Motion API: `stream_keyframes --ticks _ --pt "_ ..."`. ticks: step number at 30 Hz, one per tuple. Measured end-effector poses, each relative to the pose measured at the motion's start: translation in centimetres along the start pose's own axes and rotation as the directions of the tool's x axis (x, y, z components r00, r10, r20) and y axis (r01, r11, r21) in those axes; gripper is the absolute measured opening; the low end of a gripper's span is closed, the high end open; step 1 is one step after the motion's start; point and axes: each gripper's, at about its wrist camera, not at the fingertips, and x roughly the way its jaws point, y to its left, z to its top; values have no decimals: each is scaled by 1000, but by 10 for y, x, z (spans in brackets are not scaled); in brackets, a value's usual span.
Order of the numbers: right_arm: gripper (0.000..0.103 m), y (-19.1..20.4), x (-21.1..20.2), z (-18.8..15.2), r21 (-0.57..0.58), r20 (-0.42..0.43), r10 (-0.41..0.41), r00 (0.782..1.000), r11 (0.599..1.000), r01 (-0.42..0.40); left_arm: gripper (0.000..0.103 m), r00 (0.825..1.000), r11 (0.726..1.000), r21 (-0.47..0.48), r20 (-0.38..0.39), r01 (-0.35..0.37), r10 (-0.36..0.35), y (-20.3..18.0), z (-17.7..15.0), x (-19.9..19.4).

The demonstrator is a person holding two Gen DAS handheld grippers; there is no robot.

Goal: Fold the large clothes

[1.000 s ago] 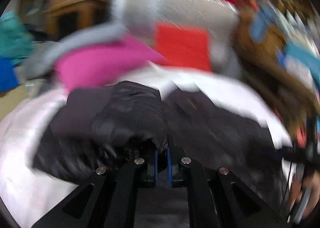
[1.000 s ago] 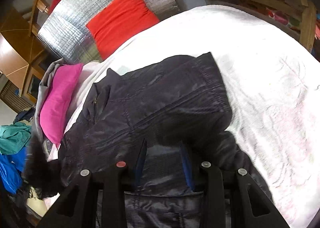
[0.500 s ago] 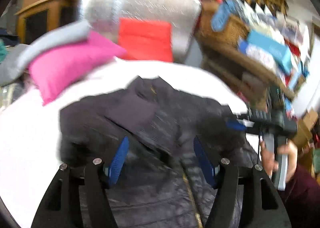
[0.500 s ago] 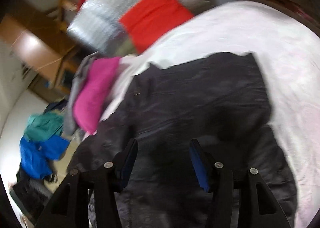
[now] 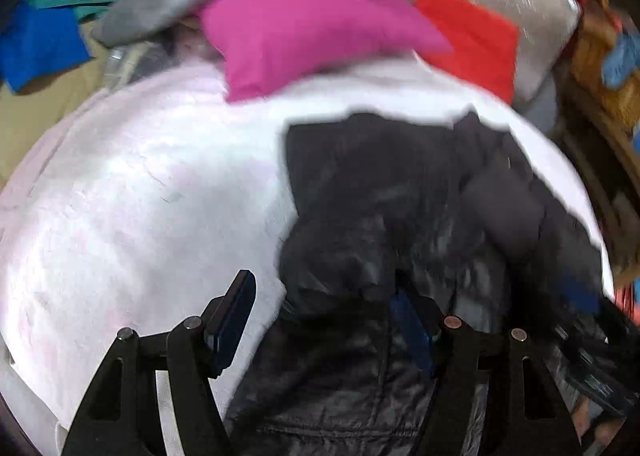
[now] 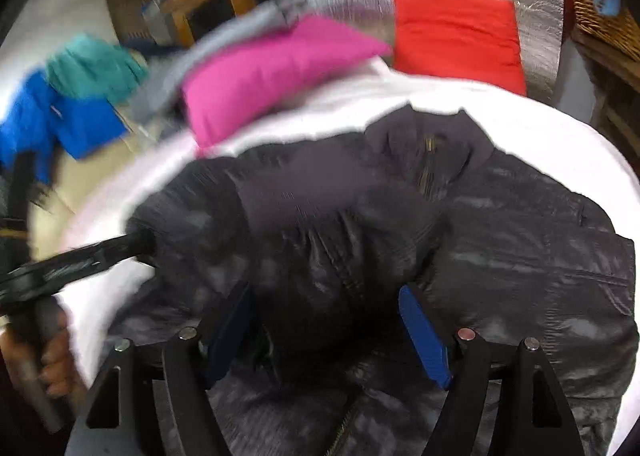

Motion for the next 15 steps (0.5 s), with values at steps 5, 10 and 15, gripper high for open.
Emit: stream_keyframes --ticks 5,10,15 --pt "31 -38 -5 -1 217 28 38 999 975 -43 70 998 997 30 -9 66 -65 -11 -8 -10" --pt "26 -121 -41 -14 457 119 48 992 884 -97 70 968 968 114 86 225 -235 -28 -9 -51" --pt "27 -203 -36 -66 738 73 240 968 640 -215 71 965 957 186 96 222 -243 -46 -14 -57"
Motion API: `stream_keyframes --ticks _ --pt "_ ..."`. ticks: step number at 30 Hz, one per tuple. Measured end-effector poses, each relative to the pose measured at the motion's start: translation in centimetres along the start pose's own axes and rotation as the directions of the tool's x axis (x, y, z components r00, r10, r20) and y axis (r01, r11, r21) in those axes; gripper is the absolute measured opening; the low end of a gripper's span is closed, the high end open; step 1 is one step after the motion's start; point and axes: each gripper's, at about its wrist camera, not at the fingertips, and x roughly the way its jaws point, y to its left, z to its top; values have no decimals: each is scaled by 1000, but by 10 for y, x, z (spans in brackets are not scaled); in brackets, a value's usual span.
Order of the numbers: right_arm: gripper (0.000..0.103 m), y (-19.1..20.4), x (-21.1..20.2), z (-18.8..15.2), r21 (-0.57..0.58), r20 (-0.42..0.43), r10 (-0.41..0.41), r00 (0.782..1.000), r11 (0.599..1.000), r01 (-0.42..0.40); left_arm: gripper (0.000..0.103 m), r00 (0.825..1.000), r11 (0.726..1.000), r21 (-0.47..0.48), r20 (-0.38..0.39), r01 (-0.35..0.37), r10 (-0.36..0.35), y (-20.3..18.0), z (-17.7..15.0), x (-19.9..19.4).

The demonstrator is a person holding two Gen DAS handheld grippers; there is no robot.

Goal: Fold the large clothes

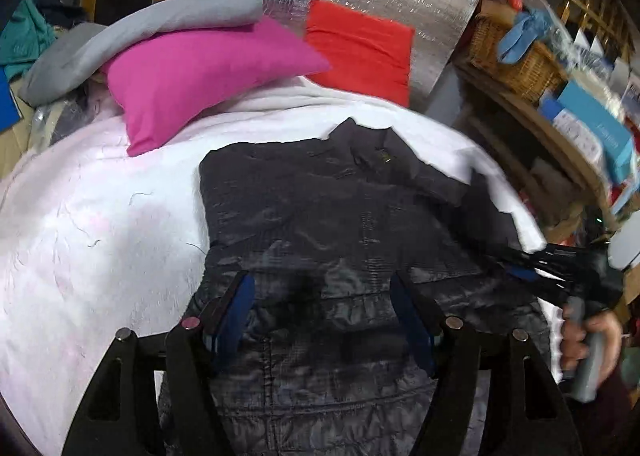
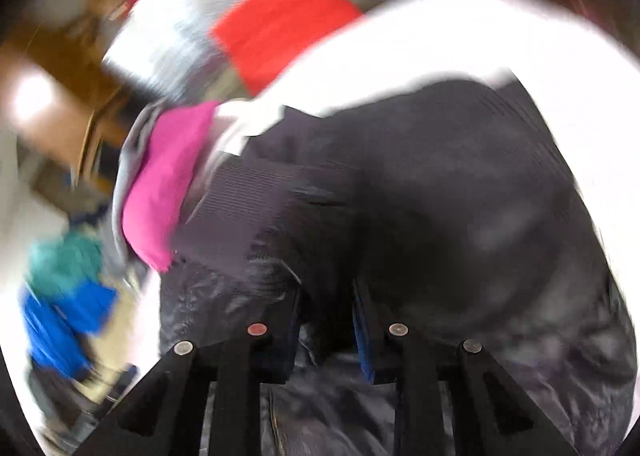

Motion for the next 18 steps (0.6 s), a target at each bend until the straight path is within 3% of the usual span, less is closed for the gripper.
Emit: stream_keyframes --ticks 2,5,7,8,11,16,18 --pt "28 -19 -5 4 82 -20 -1 1000 997 2 71 998 998 -42 -46 -38 36 3 5 22" --pt "35 -17 -29 11 39 90 -58 994 998 55 71 988 990 -103 -127 -97 84 10 6 51" --pt "55 -9 -38 12 -11 153 -90 984 996 92 71 983 987 -91 -140 -133 119 8 4 60" --pt "76 -5 -38 12 -32 162 -91 983 995 98 71 981 986 -74 -135 -148 137 4 4 60" --pt "77 -10 -36 16 -10 185 -54 981 998 57 71 976 983 -5 -122 -183 181 -8 3 64" --pt "77 -48 -53 28 160 169 25 985 986 -52 71 960 971 63 -151 -229 236 -16 2 81" --pt "77 -57 -70 31 179 214 24 976 982 -63 71 966 975 67 -136 -211 218 -15 2 71"
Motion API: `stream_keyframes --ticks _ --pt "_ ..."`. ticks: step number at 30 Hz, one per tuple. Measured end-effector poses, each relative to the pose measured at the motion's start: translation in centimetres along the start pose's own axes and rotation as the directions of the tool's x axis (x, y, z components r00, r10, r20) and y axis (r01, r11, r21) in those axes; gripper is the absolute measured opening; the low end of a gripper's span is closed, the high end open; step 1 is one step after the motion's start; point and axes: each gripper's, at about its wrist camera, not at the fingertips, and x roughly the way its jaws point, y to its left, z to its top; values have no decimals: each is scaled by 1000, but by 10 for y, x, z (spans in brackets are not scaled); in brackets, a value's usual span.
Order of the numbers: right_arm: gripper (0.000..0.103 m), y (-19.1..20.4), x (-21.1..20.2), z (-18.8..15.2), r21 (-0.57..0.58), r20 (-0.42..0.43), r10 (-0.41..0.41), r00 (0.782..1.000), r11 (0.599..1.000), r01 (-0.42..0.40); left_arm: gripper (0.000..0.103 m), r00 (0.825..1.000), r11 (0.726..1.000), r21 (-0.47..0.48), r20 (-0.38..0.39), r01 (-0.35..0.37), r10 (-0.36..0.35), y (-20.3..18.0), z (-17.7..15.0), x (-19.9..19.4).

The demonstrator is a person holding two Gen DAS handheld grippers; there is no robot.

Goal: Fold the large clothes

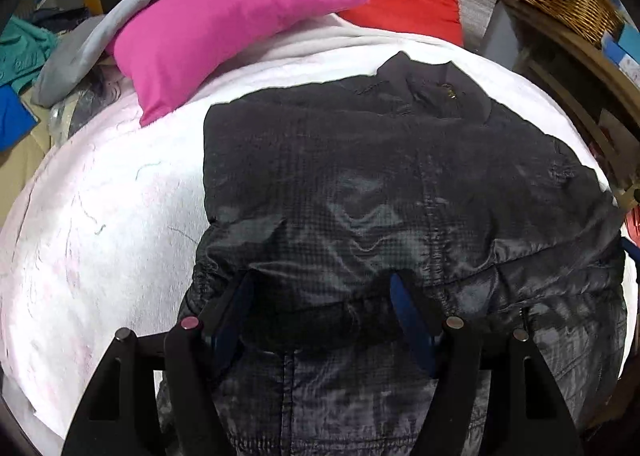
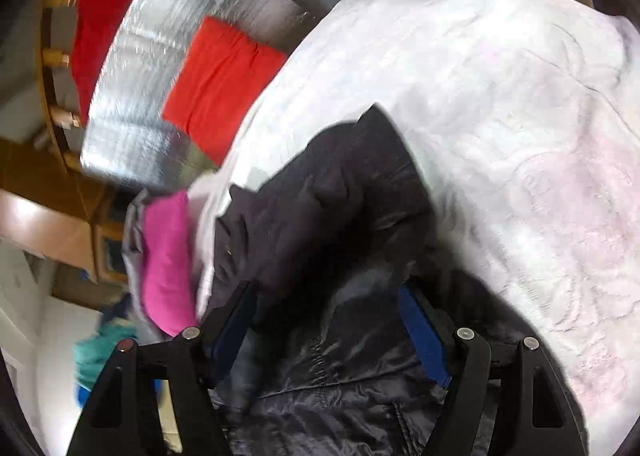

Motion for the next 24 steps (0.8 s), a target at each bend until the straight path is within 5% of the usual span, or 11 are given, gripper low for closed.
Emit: stream_keyframes --ticks 5,7,10,13,14,15,17,21,24 --pt "77 -15 -26 20 -28 115 -36 993 999 39 71 990 995 -37 105 94 -89 14 11 -26" --pt "77 -18 -9 25 -40 52 -29 998 999 31 72 991 995 -77 116 70 -61 24 16 -23" --pt "77 -15 32 28 -86 -106 -30 994 996 21 72 999 991 -135 32 23 -19 37 21 4" --pt "77 -10 51 22 -146 -148 -66 987 988 45 72 1000 985 -171 -15 15 -17 39 20 22" --pt "70 -4 54 18 -192 -141 -108 984 978 80 72 1000 987 -158 -13 3 -5 35 20 23" --pt "47 4 56 14 -255 -108 -168 980 957 136 72 1000 990 -138 -6 -8 8 30 21 23" --pt "33 20 50 9 -338 -46 -199 979 925 172 72 1000 995 -96 12 -20 21 20 23 22" --pt "28 37 22 7 -409 79 -166 983 894 184 72 999 997 -79 35 -10 13 15 27 19" --pt "27 20 47 8 -376 5 -252 968 896 235 72 1000 996 -83 18 -24 25 17 26 23"
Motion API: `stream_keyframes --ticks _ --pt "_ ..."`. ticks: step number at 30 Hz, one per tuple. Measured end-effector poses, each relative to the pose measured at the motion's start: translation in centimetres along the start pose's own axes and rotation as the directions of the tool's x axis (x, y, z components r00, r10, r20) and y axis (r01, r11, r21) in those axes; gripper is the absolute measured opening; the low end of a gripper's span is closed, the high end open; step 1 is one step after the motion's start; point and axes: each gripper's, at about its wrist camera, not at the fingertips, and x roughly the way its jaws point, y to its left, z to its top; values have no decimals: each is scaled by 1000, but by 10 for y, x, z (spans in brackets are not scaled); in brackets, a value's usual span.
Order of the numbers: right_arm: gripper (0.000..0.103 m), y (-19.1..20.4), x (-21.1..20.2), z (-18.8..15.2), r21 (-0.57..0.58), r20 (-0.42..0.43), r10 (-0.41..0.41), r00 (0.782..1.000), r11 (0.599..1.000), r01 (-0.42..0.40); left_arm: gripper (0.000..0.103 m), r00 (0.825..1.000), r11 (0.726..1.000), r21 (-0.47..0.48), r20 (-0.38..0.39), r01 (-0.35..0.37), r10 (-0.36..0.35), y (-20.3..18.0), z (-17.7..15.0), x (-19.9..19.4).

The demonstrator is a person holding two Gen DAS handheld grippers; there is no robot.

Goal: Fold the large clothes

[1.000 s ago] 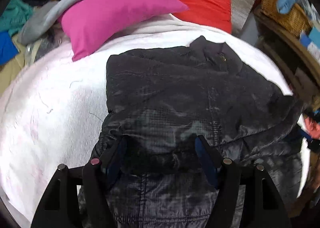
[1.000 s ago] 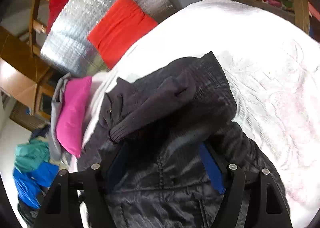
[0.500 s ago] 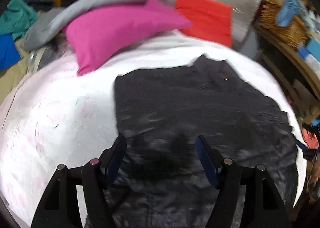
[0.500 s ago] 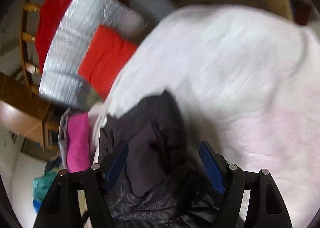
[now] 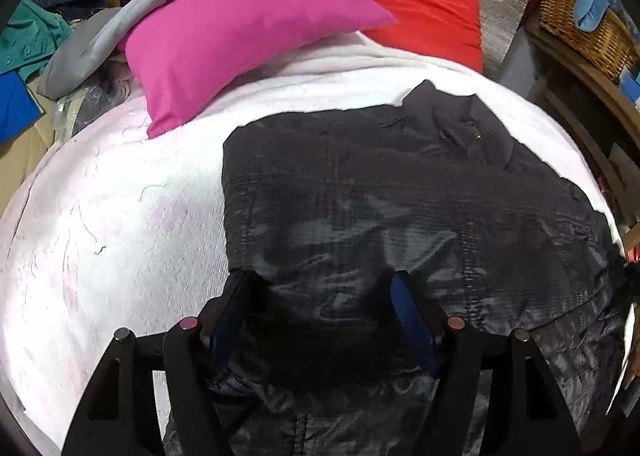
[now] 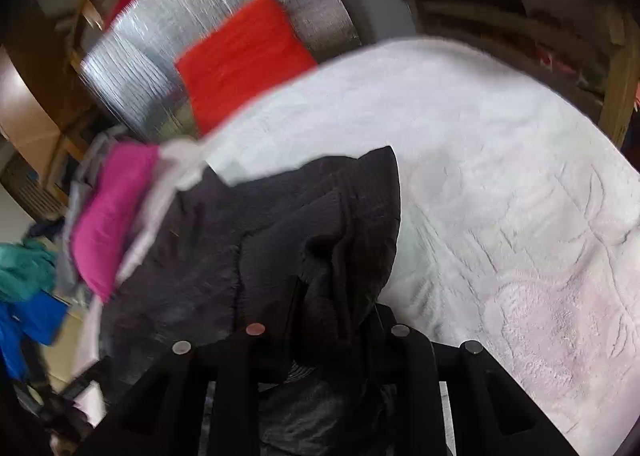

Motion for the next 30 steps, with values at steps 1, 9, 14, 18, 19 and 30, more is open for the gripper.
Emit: stream_keyframes --ticks 1,9,14,18,19,30 --pt "28 -8 7 0 41 -30 20 999 999 -19 72 1000 1000 -3 -4 1 -1 1 0 0" --pt "75 -24 -36 -1 88 40 102 994 990 -106 74 999 999 -43 39 16 -14 23 -6 -29" --pt "75 -38 -30 -5 127 2 130 991 983 -129 74 997 997 -74 -71 19 -25 36 -13 -7" --pt "40 -27 -11 -12 105 -49 160 986 982 -154 74 991 991 -114 -104 67 -79 40 -15 5" --pt "39 -25 -11 -14 103 -56 143 988 985 -137 74 991 989 -127 -101 78 -91 42 -15 5" --pt "35 -17 -31 -20 104 -21 91 996 991 -89 67 998 999 -40 -70 -5 2 26 -20 -1"
